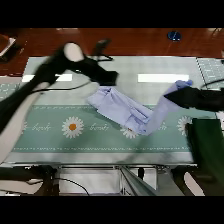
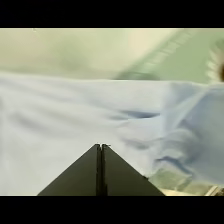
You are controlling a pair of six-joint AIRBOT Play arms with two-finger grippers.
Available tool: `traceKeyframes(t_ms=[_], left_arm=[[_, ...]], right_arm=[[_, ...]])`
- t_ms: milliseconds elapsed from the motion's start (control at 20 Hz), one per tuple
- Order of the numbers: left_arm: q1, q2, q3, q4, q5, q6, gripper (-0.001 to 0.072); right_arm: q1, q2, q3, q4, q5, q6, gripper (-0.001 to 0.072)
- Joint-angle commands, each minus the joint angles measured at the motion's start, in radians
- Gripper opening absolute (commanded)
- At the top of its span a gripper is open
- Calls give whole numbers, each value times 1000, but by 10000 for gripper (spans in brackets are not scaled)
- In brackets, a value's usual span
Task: Fold the shirts.
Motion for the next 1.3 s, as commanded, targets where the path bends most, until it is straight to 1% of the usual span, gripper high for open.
traceKeyframes(t_ms=[0, 50, 150, 300, 400, 500, 600, 700, 750, 800, 850, 900, 950, 1000, 1100, 1150, 1250], left_arm=[[192, 334, -301, 77, 60, 31, 19], [227, 434, -399, 76, 90, 31, 19], [267, 600, -559, 76, 141, 30, 19], [277, 757, -711, 76, 183, 25, 19], [277, 787, -756, 76, 186, 19, 19], [276, 782, -780, 71, 214, 19, 19], [276, 770, -799, 47, 259, 19, 19], [275, 745, -800, 31, 274, 19, 19], [275, 728, -800, 22, 281, 19, 19], [272, 709, -800, 17, 289, 20, 19], [268, 689, -800, 15, 296, 20, 19], [265, 666, -800, 10, 297, 19, 20], [262, 645, -800, 7, 296, 20, 20], [260, 628, -800, 4, 296, 20, 20], [264, 604, -800, 5, 297, 23, 20], [269, 602, -800, 6, 298, 23, 19], [271, 603, -799, 13, 300, 24, 19]], right_arm=[[256, -259, 142, 29, -199, -13, 22], [320, -365, 214, 29, -236, -13, 23], [402, -549, 338, 29, -264, -14, 23], [477, -795, 504, 29, -278, -13, 23], [499, -928, 591, 59, -276, -1, 23], [512, -1021, 662, 102, -272, -1, 23], [518, -1083, 725, 110, -289, 19, 23], [525, -1125, 779, 116, -306, 34, 23], [533, -1141, 797, 119, -330, 37, 82], [541, -1149, 806, 125, -368, 37, 336], [546, -1151, 813, 127, -396, 17, 407], [545, -1151, 824, 128, -401, 10, 407], [532, -1148, 841, 131, -377, 15, 407], [506, -1136, 856, 132, -328, 18, 406], [420, -1073, 861, 110, -171, 17, 405], [370, -1025, 860, 54, -90, 23, 405], [267, -889, 858, -175, 53, 76, 405]])
